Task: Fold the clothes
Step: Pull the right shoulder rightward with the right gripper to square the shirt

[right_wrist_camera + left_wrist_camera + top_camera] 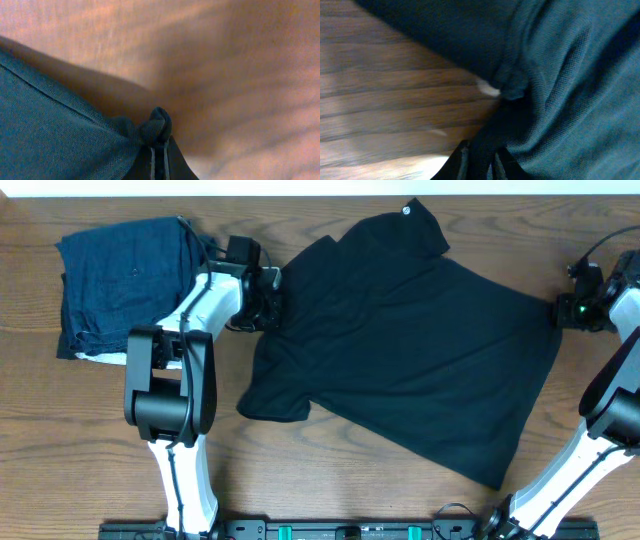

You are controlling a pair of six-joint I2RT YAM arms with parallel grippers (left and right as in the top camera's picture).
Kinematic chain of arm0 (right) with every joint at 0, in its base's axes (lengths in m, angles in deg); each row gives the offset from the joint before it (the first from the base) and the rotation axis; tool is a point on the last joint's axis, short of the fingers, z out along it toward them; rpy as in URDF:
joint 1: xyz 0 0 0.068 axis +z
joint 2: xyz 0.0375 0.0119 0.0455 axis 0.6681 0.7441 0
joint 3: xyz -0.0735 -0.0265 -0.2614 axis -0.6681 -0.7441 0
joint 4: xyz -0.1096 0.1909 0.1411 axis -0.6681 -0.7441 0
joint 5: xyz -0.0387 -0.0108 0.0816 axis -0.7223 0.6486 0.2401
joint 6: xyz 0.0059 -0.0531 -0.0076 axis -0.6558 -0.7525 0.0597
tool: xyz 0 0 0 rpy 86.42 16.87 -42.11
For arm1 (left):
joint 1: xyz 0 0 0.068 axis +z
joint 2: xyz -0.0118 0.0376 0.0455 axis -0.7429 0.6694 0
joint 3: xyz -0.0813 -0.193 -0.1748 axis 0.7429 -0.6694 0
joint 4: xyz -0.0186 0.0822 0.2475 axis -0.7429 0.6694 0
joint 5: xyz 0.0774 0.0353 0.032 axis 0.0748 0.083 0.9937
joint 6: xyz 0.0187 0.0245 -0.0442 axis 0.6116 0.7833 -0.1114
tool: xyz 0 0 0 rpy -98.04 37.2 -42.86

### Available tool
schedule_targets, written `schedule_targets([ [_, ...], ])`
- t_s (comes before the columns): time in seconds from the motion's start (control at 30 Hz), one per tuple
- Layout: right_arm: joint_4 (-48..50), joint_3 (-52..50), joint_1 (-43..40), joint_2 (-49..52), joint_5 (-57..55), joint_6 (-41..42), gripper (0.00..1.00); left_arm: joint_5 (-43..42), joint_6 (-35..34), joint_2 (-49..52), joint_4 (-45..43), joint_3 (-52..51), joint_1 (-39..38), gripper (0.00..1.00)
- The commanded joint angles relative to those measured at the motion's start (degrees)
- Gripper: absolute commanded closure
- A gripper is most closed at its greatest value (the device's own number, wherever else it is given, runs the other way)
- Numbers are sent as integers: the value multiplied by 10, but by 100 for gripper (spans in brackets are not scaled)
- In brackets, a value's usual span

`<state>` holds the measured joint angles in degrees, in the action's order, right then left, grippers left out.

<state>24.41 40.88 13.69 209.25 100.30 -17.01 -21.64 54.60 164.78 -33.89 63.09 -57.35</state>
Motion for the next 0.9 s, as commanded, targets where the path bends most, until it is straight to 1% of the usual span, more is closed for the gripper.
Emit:
schedule_targets([
  [0.0, 39, -3, 12, 22, 12, -2, 99, 11, -5, 24, 6, -22, -15, 75],
  [0.33, 195, -3, 24, 93, 2, 7, 99, 11, -5, 24, 8, -22, -21, 74],
  [0.47, 261, -2, 24, 101, -16, 34, 99, -25, -4, 24, 13, -22, -21, 74],
  [0.57, 303, -1, 24, 101, -16, 37, 99, -43, -5, 24, 13, -22, -21, 74],
  [0.8, 348, 3, 24, 101, -16, 43, 99, -45, -4, 24, 13, -13, -26, 74],
  [0.83, 347, 8, 24, 101, -16, 48, 88, -45, -4, 23, 13, -9, -26, 73],
  [0.87, 347, 13, 24, 99, -16, 57, 62, -45, -4, 23, 15, -2, -26, 64],
])
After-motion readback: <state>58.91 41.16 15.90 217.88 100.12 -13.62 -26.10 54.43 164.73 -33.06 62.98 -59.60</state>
